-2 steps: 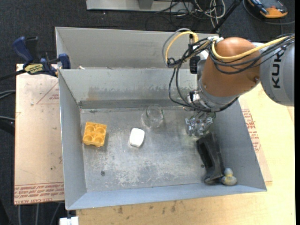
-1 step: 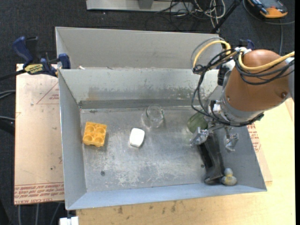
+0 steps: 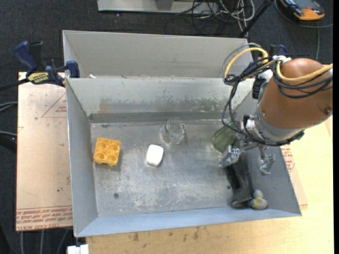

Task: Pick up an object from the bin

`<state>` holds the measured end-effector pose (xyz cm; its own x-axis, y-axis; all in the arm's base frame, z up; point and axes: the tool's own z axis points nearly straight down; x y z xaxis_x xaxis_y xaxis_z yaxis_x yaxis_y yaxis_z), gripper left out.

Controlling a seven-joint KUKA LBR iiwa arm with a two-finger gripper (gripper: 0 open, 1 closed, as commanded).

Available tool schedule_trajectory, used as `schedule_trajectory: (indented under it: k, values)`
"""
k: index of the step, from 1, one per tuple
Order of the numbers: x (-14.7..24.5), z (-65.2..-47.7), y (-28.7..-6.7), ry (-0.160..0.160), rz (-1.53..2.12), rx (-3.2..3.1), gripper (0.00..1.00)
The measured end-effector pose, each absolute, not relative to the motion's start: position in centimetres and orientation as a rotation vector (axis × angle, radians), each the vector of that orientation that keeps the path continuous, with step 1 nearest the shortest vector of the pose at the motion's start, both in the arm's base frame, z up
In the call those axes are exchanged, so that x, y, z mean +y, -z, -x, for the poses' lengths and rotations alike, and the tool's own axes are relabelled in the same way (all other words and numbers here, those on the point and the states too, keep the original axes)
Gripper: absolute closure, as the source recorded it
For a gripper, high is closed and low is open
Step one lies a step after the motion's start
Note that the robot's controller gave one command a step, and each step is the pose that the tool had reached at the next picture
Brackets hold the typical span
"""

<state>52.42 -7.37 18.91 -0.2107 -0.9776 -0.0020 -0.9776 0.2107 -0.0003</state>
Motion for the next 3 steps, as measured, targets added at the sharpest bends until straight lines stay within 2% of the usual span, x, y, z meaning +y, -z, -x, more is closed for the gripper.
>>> schedule_trajectory:
  k: [1,2,3]
  values:
    - [-8.3,-52.3,-16.9,0.007,2.103,2.324,0.0]
    - [-9.0,-50.0,-8.2,0.035,2.006,2.392,1.0]
    - [-9.0,-50.0,-8.2,0.035,2.006,2.392,1.0]
